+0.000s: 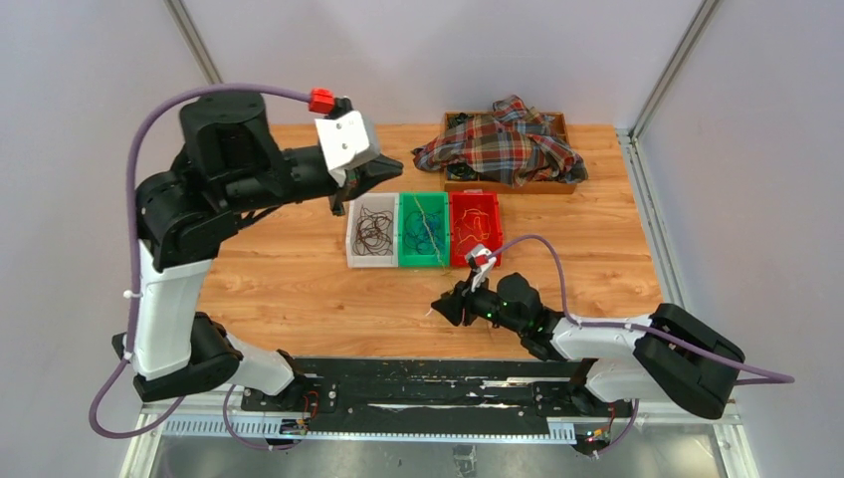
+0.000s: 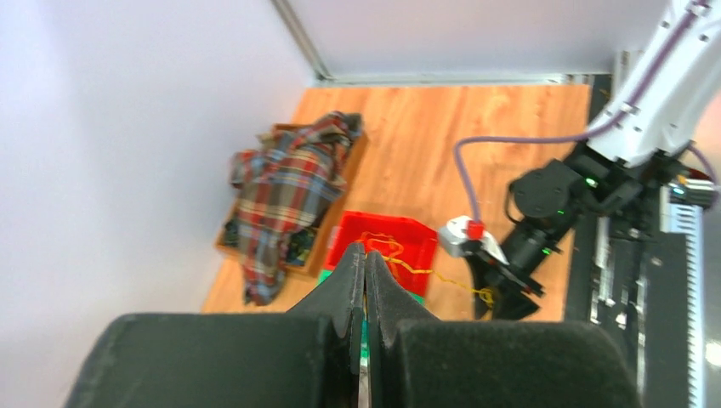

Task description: Untangle the cables

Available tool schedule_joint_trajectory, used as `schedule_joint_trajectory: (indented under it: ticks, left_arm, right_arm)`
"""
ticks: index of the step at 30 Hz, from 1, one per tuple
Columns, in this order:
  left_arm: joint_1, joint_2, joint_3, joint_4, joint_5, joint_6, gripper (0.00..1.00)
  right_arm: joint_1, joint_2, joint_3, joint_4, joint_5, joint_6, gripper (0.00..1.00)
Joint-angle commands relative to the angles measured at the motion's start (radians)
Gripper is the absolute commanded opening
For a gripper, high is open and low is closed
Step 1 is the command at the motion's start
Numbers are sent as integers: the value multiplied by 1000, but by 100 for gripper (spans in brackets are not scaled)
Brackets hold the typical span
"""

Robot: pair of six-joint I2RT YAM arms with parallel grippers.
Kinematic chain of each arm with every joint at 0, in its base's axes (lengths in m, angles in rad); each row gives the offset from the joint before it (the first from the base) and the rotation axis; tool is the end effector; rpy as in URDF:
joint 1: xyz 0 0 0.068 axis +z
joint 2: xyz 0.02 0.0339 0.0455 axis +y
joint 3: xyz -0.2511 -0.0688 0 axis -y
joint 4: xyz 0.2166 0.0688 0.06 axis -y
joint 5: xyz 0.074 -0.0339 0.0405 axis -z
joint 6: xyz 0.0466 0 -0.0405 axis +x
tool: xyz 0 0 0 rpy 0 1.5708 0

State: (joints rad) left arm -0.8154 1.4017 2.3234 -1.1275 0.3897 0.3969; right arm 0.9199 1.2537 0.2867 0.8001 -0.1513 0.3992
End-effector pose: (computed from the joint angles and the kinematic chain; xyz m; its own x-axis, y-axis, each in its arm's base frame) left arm 0.1074 -0.1399 0.5459 0.2297 0.2777 -0.9328 0.9104 0.2777 0.3068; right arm 0.1353 0.1892 0.1879 -0.4334 0.0651 -0.8988 -0.7685 0.4943 0.4064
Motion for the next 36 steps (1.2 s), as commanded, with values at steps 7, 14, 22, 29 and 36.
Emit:
schedule_joint_trajectory:
  ticks: [7, 14, 22, 29, 36]
  left_arm:
    - [-8, -14, 185, 87, -293, 99, 0]
    - [-8, -95, 77, 313, -441, 124, 0]
    - [-8, -111, 70, 636, -636, 248, 0]
    - [-8, -95, 114, 798, -681, 356, 0]
    - [-8, -90, 109, 873, -695, 405, 0]
  right_arm:
    - [32, 23, -128, 110, 94, 22, 39]
    - [33, 26, -177, 110, 116, 41, 38]
    - [33, 37, -194, 82, 147, 39, 37]
    - [33, 41, -207, 88, 162, 49, 46]
    - [33, 40, -203, 55, 181, 50, 44]
